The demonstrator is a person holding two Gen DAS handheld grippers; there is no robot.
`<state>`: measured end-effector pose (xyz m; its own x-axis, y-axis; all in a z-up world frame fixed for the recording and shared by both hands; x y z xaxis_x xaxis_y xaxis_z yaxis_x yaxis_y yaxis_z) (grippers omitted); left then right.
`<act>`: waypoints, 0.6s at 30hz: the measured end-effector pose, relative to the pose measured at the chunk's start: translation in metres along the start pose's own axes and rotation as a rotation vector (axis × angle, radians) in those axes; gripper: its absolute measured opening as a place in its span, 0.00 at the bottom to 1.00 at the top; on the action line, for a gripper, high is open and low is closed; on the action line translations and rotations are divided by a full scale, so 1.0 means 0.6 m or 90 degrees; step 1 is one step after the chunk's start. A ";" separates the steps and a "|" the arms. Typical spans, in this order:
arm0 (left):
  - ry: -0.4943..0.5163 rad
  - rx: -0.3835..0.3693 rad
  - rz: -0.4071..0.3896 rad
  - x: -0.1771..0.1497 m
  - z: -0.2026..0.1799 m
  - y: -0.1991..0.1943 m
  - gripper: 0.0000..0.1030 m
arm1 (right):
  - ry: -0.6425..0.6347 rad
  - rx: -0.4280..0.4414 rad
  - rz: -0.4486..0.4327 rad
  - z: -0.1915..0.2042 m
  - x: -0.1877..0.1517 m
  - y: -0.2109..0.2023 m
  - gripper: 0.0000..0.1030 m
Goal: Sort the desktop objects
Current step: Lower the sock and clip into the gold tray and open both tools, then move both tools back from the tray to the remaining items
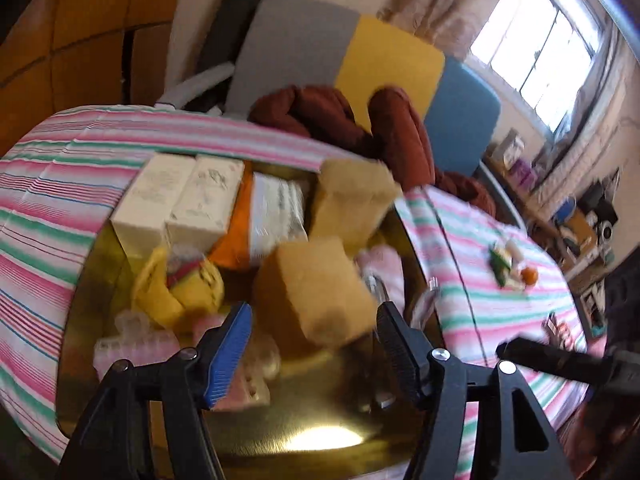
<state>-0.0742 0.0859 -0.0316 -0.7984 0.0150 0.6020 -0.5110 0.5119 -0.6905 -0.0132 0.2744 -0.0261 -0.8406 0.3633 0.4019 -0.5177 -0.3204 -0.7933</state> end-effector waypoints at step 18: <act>0.097 0.061 -0.017 -0.001 -0.058 0.023 0.60 | 0.071 0.025 -0.044 -0.064 -0.003 -0.059 0.67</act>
<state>-0.0698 0.1230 -0.0274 -0.7302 0.1367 0.6694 -0.5652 0.4298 -0.7042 0.0129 0.3186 -0.0161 -0.7811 0.4802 0.3992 -0.5812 -0.3251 -0.7460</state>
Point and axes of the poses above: each gripper's, at about its wrist camera, not at the fingertips, and y roughly the way its jaws point, z to its left, x to its top, the point moved 5 cm from there along y, roughly the way its jaws point, and after that the axes turned 8 degrees about -x, right-handed, at the moved point
